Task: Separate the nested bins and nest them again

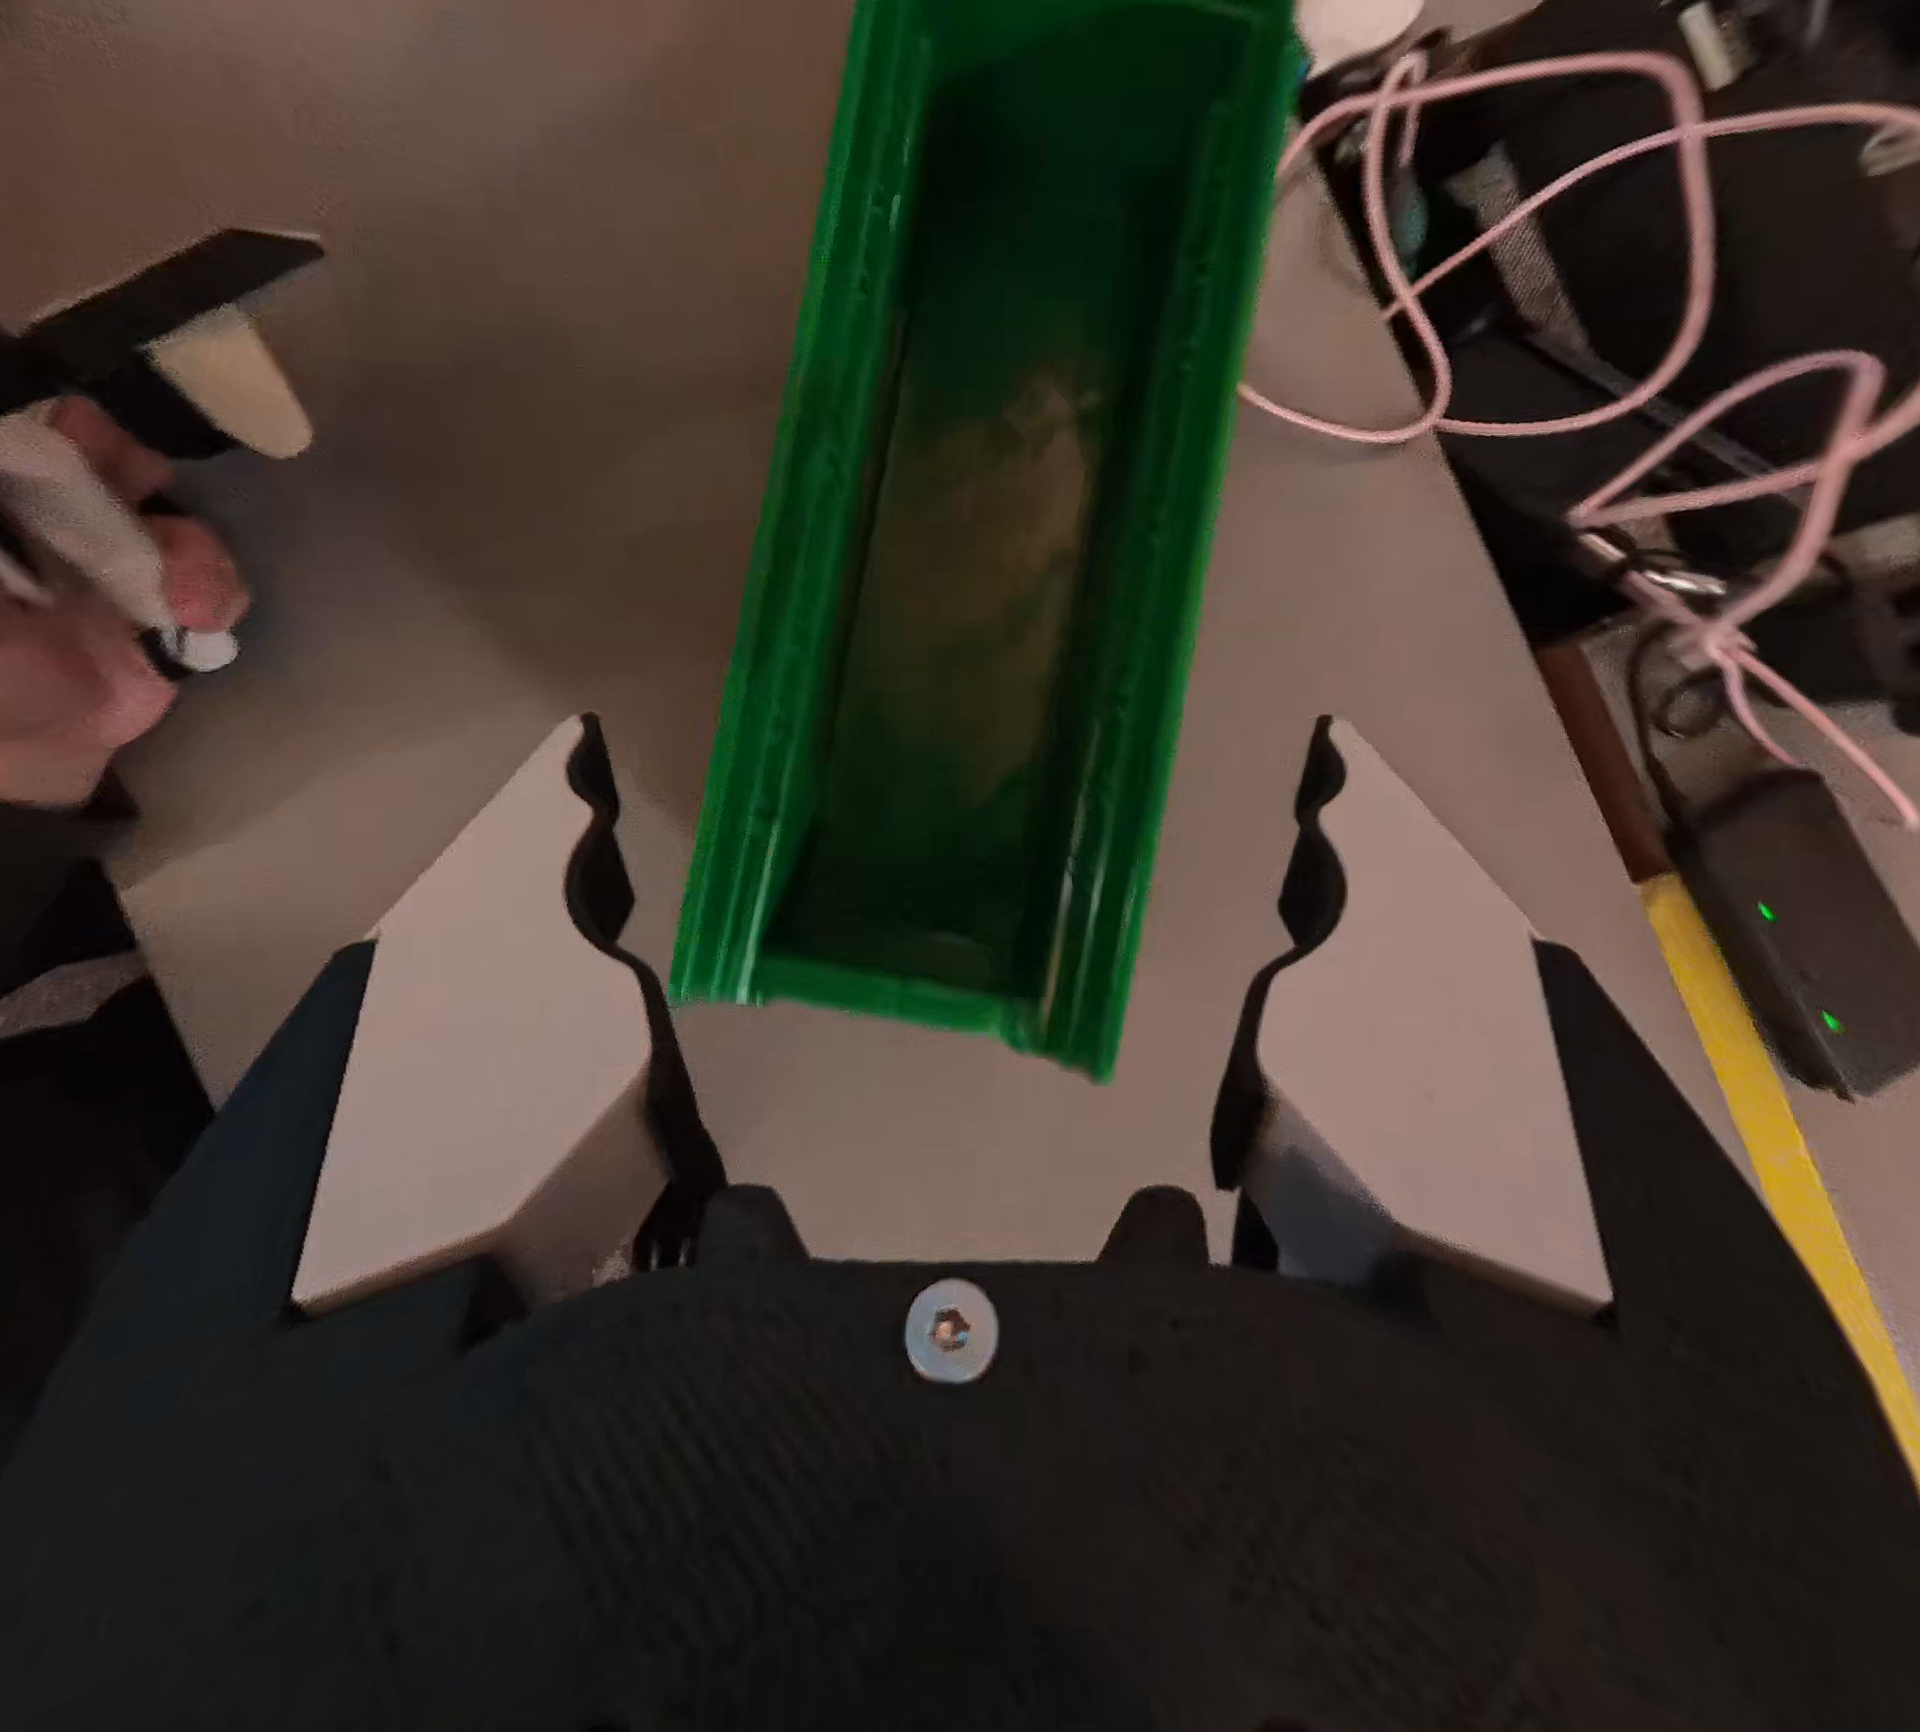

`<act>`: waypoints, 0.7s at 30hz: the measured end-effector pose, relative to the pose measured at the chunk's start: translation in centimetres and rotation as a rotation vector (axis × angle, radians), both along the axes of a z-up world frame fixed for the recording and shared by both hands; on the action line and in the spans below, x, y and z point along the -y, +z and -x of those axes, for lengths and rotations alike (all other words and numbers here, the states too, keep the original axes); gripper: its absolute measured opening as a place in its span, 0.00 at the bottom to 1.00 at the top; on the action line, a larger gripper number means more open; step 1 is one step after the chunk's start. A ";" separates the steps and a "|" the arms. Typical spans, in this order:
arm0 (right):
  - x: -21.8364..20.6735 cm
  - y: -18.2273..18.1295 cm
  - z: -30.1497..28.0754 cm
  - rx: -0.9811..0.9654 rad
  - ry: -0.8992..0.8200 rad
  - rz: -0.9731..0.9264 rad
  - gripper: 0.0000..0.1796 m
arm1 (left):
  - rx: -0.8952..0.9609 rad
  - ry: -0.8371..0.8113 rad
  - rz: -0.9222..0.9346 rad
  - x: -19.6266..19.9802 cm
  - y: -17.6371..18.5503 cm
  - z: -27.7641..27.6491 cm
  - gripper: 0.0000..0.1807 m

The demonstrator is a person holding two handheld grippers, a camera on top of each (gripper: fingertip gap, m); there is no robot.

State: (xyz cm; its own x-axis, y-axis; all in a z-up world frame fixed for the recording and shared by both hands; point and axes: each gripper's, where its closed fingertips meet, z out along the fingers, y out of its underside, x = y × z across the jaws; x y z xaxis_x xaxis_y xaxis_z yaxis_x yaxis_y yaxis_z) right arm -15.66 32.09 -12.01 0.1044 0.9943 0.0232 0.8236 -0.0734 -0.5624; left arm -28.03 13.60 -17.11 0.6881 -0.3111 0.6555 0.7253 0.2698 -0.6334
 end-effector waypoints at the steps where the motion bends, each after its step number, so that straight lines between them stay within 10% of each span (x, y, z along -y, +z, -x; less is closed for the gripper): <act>1: 0.0 -1.2 1.6 0.058 0.000 0.001 0.76 | -0.002 -0.005 0.002 -0.1 0.0 -0.1 0.63; 5: -1.1 -5.0 5.1 0.238 -0.041 0.008 0.80 | 0.000 -0.019 0.004 -0.1 -0.1 -0.6 0.63; 10: -1.6 -6.0 5.7 0.361 -0.051 0.057 0.58 | 0.026 -0.020 -0.018 0.3 0.0 -0.3 0.63; 21: -0.7 -3.3 8.8 0.209 -0.065 0.086 0.49 | 0.045 -0.030 -0.022 0.3 -0.1 -0.2 0.63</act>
State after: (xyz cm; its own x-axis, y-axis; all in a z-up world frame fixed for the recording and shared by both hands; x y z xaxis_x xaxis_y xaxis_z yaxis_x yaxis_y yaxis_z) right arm -24.45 32.82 -15.30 0.1702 0.9849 -0.0331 0.9136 -0.1703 -0.3694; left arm -27.81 13.31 -17.18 0.6483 -0.3462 0.6781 0.7608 0.2608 -0.5942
